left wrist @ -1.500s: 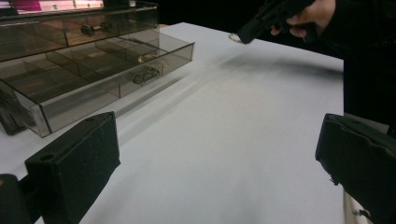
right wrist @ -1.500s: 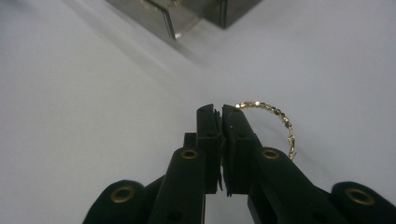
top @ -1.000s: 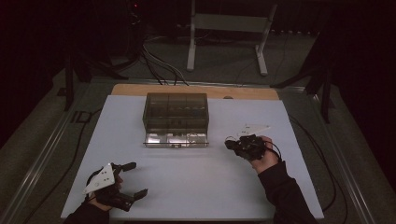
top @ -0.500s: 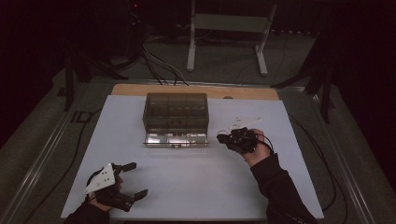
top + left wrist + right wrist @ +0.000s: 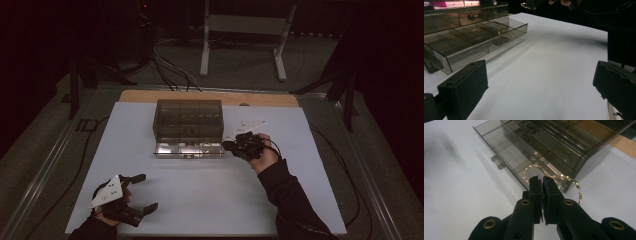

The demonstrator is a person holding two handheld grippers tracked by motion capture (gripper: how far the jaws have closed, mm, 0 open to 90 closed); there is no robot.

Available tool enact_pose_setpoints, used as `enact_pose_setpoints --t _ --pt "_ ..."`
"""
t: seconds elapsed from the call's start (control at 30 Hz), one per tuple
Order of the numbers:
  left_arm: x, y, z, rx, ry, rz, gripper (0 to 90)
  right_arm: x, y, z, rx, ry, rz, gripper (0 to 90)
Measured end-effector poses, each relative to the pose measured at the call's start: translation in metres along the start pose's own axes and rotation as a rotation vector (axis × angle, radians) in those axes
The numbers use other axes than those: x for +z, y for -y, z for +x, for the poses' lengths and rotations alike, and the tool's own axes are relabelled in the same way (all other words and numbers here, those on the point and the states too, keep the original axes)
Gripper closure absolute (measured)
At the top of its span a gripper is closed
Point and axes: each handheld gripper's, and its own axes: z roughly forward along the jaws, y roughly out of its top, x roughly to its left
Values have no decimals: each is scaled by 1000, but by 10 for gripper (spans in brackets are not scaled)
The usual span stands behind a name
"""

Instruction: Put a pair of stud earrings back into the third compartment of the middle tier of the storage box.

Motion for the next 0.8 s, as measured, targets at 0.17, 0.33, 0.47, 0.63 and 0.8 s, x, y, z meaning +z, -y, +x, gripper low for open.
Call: enact_pose_setpoints --t 0.17,0.33,0.47,0.63,0.8 --pt "0 0 0 2 -1 -1 7 9 -7 3 -11 -15 6 868" --pt "-1 0 0 -1 -3 -5 7 19 -10 2 -3 -26 19 868" --pt "-1 0 1 -3 -1 -8 7 28 -9 2 1 -38 32 868" --pt "-1 -1 0 -3 -1 -8 7 38 -12 2 0 -42 46 868" --pt "-1 0 1 -2 -1 -3 7 48 -14 1 -1 -53 55 867"
